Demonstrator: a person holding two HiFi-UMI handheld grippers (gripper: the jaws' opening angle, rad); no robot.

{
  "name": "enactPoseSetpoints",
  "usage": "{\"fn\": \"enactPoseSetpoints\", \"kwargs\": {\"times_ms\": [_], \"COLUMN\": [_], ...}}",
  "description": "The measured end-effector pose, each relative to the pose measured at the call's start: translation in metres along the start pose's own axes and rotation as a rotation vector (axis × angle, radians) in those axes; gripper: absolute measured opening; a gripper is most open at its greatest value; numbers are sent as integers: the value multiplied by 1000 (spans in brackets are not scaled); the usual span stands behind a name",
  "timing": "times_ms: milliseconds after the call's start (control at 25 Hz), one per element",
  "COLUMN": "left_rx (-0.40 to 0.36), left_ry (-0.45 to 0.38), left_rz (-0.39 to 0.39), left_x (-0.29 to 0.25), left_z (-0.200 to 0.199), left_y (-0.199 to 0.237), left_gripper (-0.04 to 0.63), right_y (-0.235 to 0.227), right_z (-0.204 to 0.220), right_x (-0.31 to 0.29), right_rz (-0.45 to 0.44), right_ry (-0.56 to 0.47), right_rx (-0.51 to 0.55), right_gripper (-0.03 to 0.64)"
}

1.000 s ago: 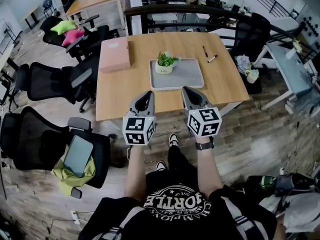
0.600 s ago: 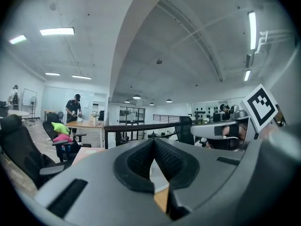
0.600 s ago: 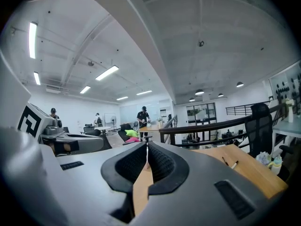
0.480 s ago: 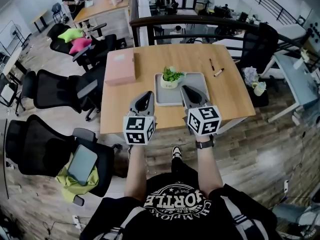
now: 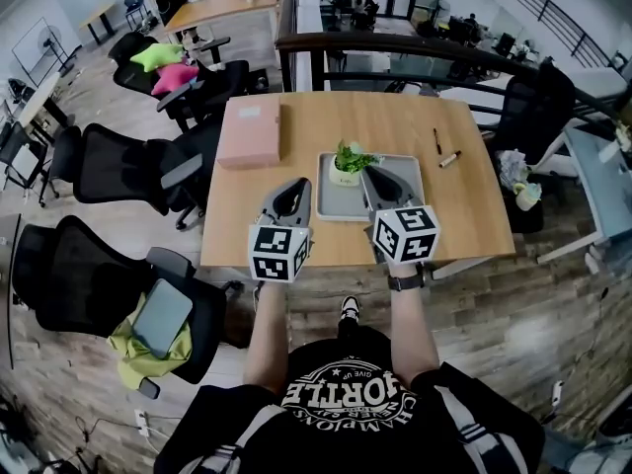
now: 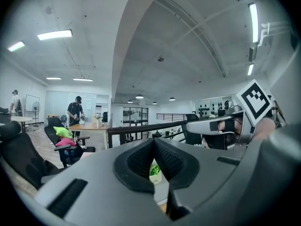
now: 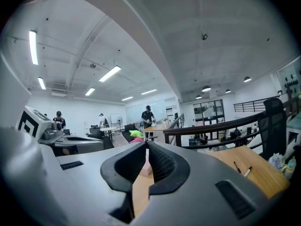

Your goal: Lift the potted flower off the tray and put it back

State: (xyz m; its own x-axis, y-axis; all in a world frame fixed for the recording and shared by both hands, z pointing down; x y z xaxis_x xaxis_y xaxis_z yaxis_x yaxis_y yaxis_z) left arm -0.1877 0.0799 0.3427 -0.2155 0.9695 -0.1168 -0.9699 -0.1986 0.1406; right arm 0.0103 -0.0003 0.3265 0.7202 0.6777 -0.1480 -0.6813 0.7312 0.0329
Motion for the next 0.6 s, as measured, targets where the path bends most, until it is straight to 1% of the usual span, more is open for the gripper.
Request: {"fn": "enactPoseSetpoints", "kwargs": {"times_ms": [320, 600], "left_rx": [11, 28], "left_ry": [20, 38], "left_rz": [-26, -29], "left_x": [-34, -62], "left_z": [6, 9], "left_y": [12, 13], "left_gripper": [18, 20], "right_y": [-27, -48], "right_z": [6, 12], "right_x": [-28, -43], "right_rz": [-20, -32], "right_ry": [28, 59], "right_rx": [-12, -11], "right_gripper": [41, 51]}}
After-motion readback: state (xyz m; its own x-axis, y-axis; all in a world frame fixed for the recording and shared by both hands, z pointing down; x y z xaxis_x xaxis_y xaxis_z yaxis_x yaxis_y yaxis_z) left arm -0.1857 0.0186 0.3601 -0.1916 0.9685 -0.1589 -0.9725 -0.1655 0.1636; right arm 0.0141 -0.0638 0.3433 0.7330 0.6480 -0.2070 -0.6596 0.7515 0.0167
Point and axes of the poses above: the fingertips, and each gripper's own axes: x backward along the fingers, y to its left, z out of its underside, the point moved 10 cm from there along x, backward along the fingers, and after that the axes turned 8 degrees about x, right-handed, at the moved point
